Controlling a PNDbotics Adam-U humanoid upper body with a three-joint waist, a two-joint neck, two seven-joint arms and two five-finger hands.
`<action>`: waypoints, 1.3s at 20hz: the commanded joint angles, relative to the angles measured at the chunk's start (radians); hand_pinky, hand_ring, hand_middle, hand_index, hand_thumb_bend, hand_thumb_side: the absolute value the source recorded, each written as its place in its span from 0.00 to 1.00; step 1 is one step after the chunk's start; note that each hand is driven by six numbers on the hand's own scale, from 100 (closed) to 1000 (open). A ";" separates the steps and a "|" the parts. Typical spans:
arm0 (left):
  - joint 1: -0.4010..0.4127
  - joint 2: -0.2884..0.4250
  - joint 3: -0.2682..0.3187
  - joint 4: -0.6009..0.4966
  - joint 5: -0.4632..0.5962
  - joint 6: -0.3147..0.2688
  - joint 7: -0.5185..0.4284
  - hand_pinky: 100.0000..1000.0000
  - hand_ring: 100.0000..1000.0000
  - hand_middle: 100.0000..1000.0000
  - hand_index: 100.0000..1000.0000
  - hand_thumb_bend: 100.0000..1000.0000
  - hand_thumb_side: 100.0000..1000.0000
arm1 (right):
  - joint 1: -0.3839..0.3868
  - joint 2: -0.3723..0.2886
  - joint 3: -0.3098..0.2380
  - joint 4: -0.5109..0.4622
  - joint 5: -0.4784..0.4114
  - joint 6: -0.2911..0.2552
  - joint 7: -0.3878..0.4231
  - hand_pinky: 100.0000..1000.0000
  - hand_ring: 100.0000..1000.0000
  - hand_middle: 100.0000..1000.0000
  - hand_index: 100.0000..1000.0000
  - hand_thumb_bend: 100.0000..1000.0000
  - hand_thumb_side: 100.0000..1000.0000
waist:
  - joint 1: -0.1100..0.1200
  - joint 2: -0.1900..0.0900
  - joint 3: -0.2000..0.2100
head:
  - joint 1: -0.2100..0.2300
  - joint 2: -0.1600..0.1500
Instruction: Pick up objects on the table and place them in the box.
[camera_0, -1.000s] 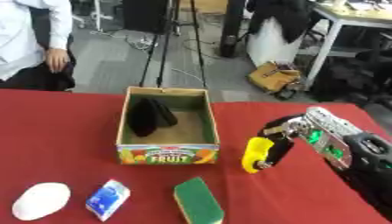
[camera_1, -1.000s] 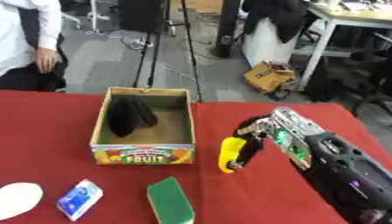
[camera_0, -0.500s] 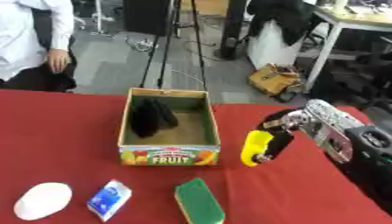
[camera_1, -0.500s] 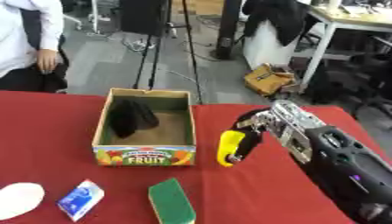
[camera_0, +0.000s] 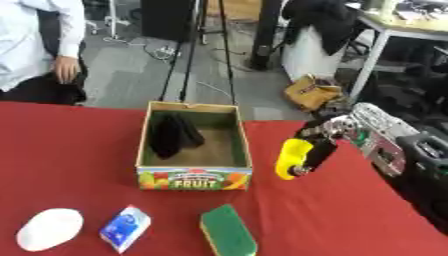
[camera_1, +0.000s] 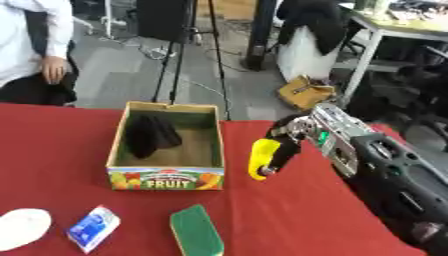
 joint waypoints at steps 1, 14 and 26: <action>-0.008 0.035 0.010 -0.014 0.003 0.003 -0.003 0.92 0.94 0.78 0.84 0.00 0.98 | -0.031 -0.047 -0.019 -0.002 0.005 0.003 0.002 0.70 0.79 0.61 0.84 0.16 0.49 | 0.004 -0.026 -0.001 | 0.002 0.000; -0.003 0.046 0.006 -0.014 0.001 0.004 -0.007 0.92 0.94 0.78 0.84 0.00 0.98 | -0.140 -0.016 -0.063 0.083 0.069 0.009 0.002 0.70 0.80 0.59 0.82 0.12 0.49 | -0.014 -0.034 0.003 | 0.004 0.006; -0.010 0.047 -0.001 -0.014 -0.002 0.001 -0.014 0.92 0.94 0.78 0.84 0.00 0.98 | -0.240 0.056 -0.140 0.174 0.161 0.002 0.002 0.71 0.80 0.59 0.81 0.10 0.51 | -0.030 -0.019 0.038 | -0.011 -0.010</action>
